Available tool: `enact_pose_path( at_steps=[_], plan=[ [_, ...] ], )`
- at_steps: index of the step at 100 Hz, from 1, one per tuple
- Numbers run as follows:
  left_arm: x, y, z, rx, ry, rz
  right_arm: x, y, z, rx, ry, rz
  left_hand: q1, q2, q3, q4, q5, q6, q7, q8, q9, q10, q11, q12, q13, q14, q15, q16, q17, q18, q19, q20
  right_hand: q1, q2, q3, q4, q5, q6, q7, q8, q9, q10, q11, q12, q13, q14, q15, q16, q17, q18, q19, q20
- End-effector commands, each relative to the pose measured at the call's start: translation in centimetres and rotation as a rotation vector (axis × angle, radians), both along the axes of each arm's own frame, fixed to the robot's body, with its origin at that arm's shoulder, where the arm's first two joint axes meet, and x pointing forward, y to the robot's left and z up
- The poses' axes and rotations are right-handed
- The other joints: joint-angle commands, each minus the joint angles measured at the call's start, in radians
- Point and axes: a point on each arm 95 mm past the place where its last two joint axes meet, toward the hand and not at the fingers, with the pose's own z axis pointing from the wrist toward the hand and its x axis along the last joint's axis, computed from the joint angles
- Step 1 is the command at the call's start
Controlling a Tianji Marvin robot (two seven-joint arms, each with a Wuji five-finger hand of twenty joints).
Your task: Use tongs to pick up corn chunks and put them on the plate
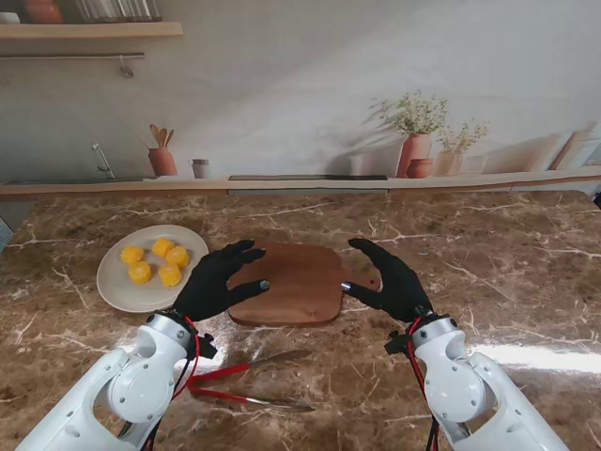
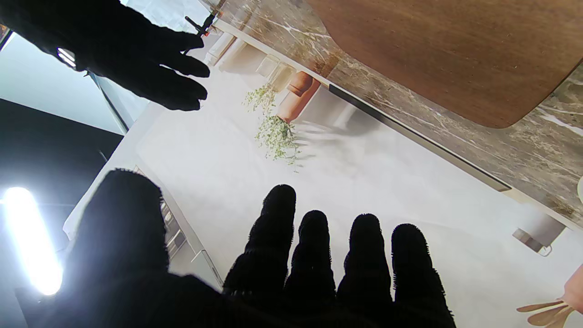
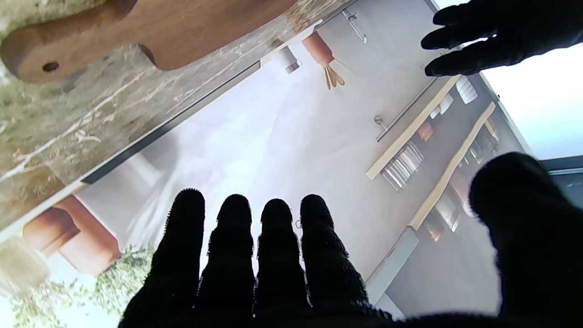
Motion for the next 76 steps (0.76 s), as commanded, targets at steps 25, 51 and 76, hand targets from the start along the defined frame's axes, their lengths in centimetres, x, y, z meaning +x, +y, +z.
enact_pose_path(
  at_steps=[25, 51, 76],
  plan=[
    [-0.37, 0.0, 0.12, -0.003, -0.006, -0.007, -0.41, 0.52, 0.48, -0.009, -0.024, 0.002, -0.063, 0.044, -0.033, 0.009, 0.019, 0.003, -0.022, -0.019, 0.003, 0.001, -0.024, -0.012, -0.004, -0.037, -0.028, -0.02, -0.003, -0.05, 0.038, -0.021, -0.07, -0.01, 0.007, 0.038, -0.031, 0.01, -0.023, -0.023, -0.029, 0.009, -0.002, -0.032, -0.038, -0.029, -0.009, -0.034, -0.011, -0.054, -0.027, -0.043],
    [-0.56, 0.06, 0.13, -0.004, -0.01, -0.007, -0.78, 0.64, 0.27, -0.004, -0.006, 0.012, -0.065, 0.045, -0.033, 0.007, 0.009, 0.001, -0.026, -0.02, -0.004, -0.005, -0.029, -0.014, -0.015, -0.034, -0.033, -0.021, -0.01, -0.037, 0.031, -0.03, -0.061, -0.006, 0.012, 0.041, -0.019, 0.011, -0.012, -0.025, -0.021, 0.013, 0.009, -0.034, -0.032, -0.023, -0.003, -0.035, -0.008, -0.044, -0.016, -0.049],
    [-0.63, 0.05, 0.11, -0.007, -0.01, -0.007, -0.95, 0.86, 0.21, 0.004, 0.005, 0.017, -0.058, 0.045, -0.032, 0.005, 0.007, 0.002, -0.029, -0.022, -0.006, -0.007, -0.029, -0.014, -0.02, -0.042, -0.036, -0.022, -0.01, -0.039, 0.008, -0.039, -0.048, 0.006, 0.009, 0.043, -0.012, 0.005, -0.004, -0.028, -0.019, 0.017, 0.01, -0.038, -0.035, -0.012, -0.003, -0.037, -0.014, -0.034, -0.009, -0.054]
  ],
)
